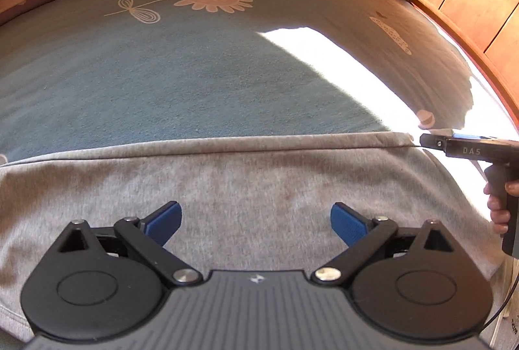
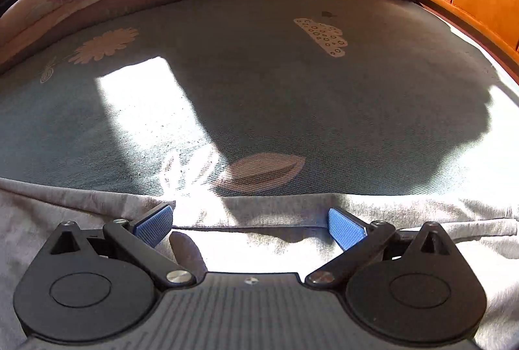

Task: Fold clothes

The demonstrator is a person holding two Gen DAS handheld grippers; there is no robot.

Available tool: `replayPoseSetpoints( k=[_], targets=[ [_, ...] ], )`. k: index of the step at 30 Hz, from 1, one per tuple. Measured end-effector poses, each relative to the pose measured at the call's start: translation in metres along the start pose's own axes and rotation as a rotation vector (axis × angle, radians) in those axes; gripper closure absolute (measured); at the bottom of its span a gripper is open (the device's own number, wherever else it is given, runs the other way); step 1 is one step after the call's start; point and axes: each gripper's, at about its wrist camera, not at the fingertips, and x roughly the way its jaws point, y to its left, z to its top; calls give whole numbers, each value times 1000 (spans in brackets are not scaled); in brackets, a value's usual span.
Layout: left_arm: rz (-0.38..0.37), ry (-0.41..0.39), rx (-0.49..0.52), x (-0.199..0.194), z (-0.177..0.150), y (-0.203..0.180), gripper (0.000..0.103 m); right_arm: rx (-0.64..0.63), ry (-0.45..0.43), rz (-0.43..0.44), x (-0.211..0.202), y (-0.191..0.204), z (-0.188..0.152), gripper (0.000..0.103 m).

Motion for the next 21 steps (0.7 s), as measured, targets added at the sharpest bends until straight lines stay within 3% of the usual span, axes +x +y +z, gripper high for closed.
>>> replayPoseSetpoints(
  k=[3, 7, 11, 15, 21],
  targets=[
    [11, 19, -8, 14, 4, 3, 5, -3, -15, 26, 1, 20, 2, 0],
    [24, 27, -7, 21, 3, 6, 5, -12, 12, 141, 6, 50, 6, 0],
    [25, 24, -14, 13, 4, 0, 5, -42, 8, 179, -16, 58, 9, 0],
    [-26, -7, -1, -4, 1, -18, 5, 13, -14, 141, -65, 21, -7, 0],
    [-129, 34, 106, -12, -22, -59, 5, 106, 35, -57, -97, -72, -31, 0]
  ],
)
